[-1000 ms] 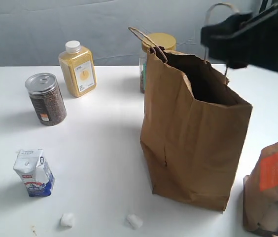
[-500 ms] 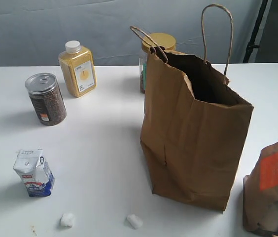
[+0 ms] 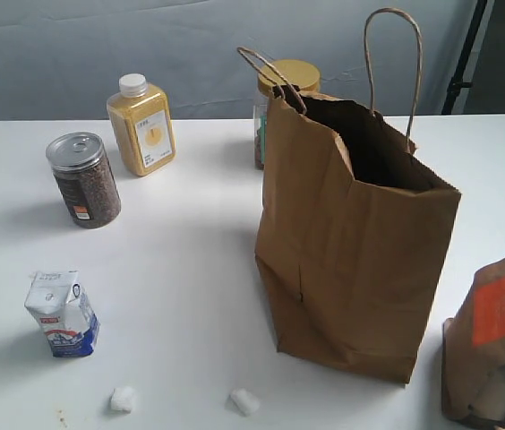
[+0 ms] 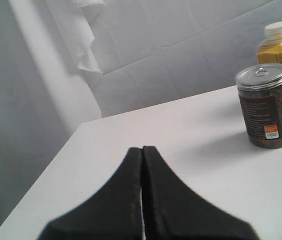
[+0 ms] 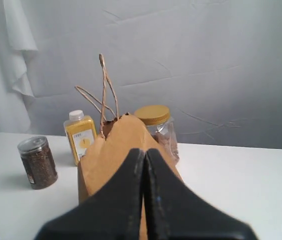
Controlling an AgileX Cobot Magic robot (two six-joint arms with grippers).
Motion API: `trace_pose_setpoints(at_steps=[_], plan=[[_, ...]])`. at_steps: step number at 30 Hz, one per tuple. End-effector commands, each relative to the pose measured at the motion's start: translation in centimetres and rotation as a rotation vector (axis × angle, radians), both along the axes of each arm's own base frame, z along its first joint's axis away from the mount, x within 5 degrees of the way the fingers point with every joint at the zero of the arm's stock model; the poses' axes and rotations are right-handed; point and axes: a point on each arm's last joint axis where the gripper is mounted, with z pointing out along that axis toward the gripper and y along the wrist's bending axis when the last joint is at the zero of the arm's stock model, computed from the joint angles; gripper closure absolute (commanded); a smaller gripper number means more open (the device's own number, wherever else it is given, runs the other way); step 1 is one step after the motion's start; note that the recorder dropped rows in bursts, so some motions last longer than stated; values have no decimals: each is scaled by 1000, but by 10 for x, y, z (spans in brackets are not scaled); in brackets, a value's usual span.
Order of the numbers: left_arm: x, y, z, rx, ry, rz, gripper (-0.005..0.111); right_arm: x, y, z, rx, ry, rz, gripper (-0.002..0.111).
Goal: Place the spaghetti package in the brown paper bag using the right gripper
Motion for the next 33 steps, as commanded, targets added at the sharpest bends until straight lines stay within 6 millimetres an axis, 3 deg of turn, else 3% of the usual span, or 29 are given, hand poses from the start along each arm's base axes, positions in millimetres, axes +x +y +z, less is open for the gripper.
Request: trace_pose_setpoints(at_steps=[1, 5, 8, 12, 16, 21, 33], plan=[[0, 0, -1, -7, -4, -4, 107, -5, -1, -9, 88, -11, 37, 108], [0, 0, -1, -8, 1, -3, 107, -6, 15, -27, 91, -46, 156, 108], [0, 0, -1, -8, 1, -3, 107, -6, 31, -63, 50, -103, 253, 108], [0, 0, -1, -8, 1, -3, 107, -4, 35, -86, -60, -135, 263, 108], [0, 0, -1, -8, 1, -3, 107, -1, 33, -88, -147, -177, 202, 108], [0, 0, -1, -8, 1, -3, 107, 8, 22, -95, -203, -88, -41, 108], [0, 0, -1, -8, 1, -3, 107, 14, 9, -96, -127, -1, -304, 108]])
